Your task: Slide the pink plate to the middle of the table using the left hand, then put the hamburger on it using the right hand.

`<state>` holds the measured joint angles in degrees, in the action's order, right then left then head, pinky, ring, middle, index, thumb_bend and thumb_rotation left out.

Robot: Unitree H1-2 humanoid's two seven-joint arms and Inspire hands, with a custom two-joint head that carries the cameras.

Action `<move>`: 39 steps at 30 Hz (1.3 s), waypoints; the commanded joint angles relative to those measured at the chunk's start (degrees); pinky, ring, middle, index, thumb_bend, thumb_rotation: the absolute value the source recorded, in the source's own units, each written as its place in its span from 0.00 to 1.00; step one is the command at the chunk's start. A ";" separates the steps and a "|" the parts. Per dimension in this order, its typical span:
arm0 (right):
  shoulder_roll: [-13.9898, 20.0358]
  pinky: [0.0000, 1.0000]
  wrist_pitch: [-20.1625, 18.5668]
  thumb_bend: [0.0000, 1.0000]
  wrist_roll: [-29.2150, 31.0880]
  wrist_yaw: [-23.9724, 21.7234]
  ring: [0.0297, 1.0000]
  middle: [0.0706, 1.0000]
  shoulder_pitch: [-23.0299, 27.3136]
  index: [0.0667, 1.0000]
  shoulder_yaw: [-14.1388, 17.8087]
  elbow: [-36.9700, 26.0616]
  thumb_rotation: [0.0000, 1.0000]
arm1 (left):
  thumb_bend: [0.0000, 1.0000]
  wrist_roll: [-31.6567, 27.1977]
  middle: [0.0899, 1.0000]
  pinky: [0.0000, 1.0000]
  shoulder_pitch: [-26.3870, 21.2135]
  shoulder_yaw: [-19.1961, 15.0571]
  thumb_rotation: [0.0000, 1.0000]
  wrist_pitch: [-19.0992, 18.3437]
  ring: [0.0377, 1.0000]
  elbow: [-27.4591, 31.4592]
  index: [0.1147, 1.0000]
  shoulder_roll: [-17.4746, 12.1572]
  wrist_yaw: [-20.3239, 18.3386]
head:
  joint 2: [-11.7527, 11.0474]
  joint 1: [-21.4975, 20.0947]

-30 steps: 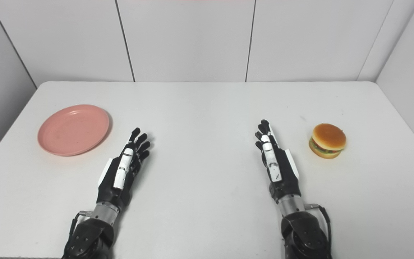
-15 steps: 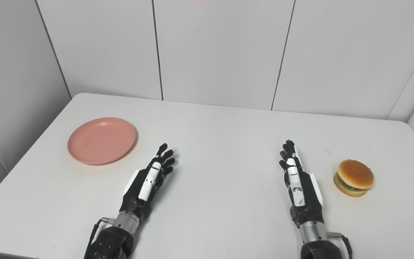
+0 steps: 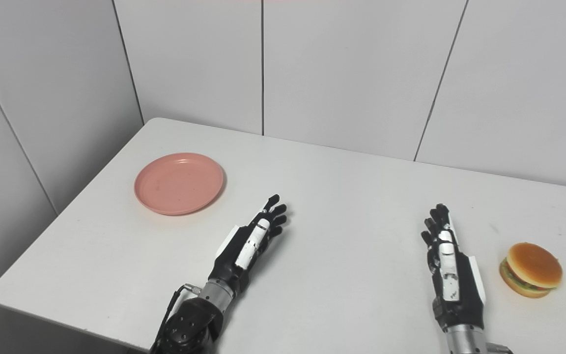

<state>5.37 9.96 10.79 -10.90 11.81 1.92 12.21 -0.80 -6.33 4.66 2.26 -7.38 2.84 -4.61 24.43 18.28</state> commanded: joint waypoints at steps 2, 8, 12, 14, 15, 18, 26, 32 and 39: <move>0.54 1.00 1.94 0.27 0.22 -0.99 1.00 1.00 -3.78 1.00 0.18 2.90 1.00 | 0.32 -0.28 0.96 0.96 2.13 0.11 1.00 1.73 0.95 -3.59 0.96 0.73 0.30 | -0.03 -0.04; 0.11 1.00 1.66 0.24 -0.24 -0.13 1.00 1.00 -3.61 1.00 0.10 2.83 1.00 | 0.32 -0.86 0.96 0.96 1.76 -0.33 1.00 2.01 0.95 -3.24 0.96 0.59 0.02 | -0.03 -0.35; -0.29 1.00 0.40 0.24 -0.31 0.46 1.00 1.00 -3.85 1.00 0.04 1.67 1.00 | 0.33 -1.51 0.97 0.97 1.77 -0.67 1.00 1.50 0.95 -1.57 0.97 0.62 -0.15 | 0.39 -0.78; -0.23 1.00 0.29 0.23 -0.68 0.52 1.00 1.00 -3.98 1.00 -0.16 1.29 1.00 | 0.34 -1.59 0.97 0.97 1.78 -0.81 1.00 1.13 0.96 -0.46 0.97 0.61 -0.16 | 0.61 -0.79; -0.21 1.00 0.53 0.23 -0.97 0.57 1.00 1.00 -4.04 1.00 -0.27 1.19 1.00 | 0.34 -1.55 0.97 0.97 1.75 -0.84 1.00 1.00 0.96 0.06 0.97 0.56 -0.16 | 0.70 -0.75; -0.46 1.00 0.85 0.22 -0.74 0.62 0.99 0.99 -4.16 1.00 -0.17 1.01 1.00 | 0.34 -1.39 0.97 0.96 1.61 -0.75 1.00 0.10 0.95 1.63 0.96 0.29 -0.36 | 1.03 -0.70; -0.44 1.00 1.29 0.25 -1.25 0.65 1.00 1.00 -3.76 1.00 -0.35 1.80 1.00 | 0.38 -1.52 0.95 0.95 0.45 -0.78 0.99 -4.33 0.94 9.18 0.95 -0.26 -0.87 | 1.41 -0.75; -0.86 1.00 1.09 0.27 -1.74 1.10 0.99 0.99 -3.65 1.00 -0.15 1.89 1.00 | 0.44 -2.25 0.94 0.95 -1.88 -1.44 1.00 -8.83 0.93 16.42 0.94 -1.72 -1.45 | 1.53 -0.75; -1.12 1.00 0.65 0.26 -1.47 1.19 0.98 0.98 -3.67 1.00 -0.04 1.64 1.00 | 0.46 -4.77 0.91 0.93 -5.70 -3.60 0.99 -13.32 0.90 22.31 0.91 -3.67 -1.62 | 1.47 -0.76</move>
<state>4.99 9.94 8.93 -9.98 11.49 1.69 10.99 -4.81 -9.28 1.47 -10.59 12.69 -0.24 -5.83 25.84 17.49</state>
